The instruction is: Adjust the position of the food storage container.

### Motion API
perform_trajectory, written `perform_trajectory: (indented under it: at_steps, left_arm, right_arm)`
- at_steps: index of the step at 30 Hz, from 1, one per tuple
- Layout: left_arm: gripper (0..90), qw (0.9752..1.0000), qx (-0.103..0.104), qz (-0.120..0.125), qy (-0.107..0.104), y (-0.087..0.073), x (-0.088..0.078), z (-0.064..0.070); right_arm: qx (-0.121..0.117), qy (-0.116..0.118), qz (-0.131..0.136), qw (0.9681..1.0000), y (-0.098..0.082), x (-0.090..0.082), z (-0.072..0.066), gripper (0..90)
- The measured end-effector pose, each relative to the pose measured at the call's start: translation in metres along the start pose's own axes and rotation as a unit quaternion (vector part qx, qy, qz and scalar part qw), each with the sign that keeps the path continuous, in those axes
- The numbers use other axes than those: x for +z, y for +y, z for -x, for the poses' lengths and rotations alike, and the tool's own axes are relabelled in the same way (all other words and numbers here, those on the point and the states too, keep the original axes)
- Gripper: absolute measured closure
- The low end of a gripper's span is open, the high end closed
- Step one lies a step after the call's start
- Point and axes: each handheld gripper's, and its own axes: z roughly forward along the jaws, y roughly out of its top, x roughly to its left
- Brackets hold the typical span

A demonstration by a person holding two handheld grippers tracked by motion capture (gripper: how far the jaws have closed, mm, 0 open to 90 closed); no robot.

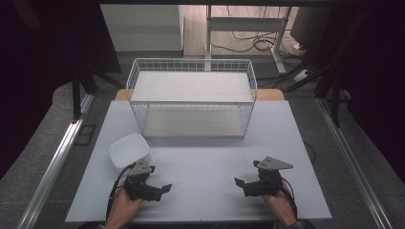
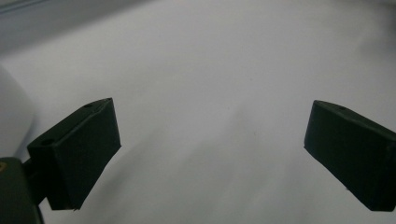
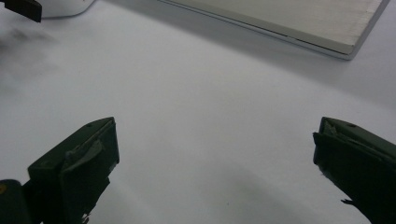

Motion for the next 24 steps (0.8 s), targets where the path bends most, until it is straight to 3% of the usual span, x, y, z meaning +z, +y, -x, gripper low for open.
perform_trajectory:
  at_steps: [4, 9, 11, 13, 18, 24]
  left_arm:
    - [3.4, 0.9998, 0.001, 0.019, 0.007, 0.005, -0.014, -0.004]
    - [3.1, 0.9986, -0.022, 0.046, 0.016, 0.012, -0.038, -0.019]
    - [3.5, 0.9968, -0.035, 0.070, 0.012, 0.014, -0.049, -0.024]
    - [5.7, 0.9955, -0.042, 0.081, 0.025, 0.018, -0.060, -0.028]
    - [15.9, 0.9938, -0.042, 0.078, 0.067, 0.023, -0.073, -0.038]
    - [29.6, 0.9924, -0.049, 0.067, 0.091, 0.026, -0.077, -0.057]
  right_arm:
    - [0.000, -0.003, -0.001, 1.0000, 0.000, 0.000, 0.000, 0.0]
    - [0.001, -0.005, -0.002, 1.0000, 0.001, 0.000, 0.000, 0.0]
    - [0.001, -0.007, -0.002, 1.0000, 0.001, -0.001, 0.000, 0.0]
    - [0.002, -0.008, -0.002, 1.0000, 0.001, -0.001, 0.000, 0.0]
    - [0.002, -0.011, -0.006, 0.9999, 0.001, 0.000, 0.001, 0.0]
    - [0.002, -0.014, -0.008, 0.9999, 0.001, 0.001, 0.001, 0.0]
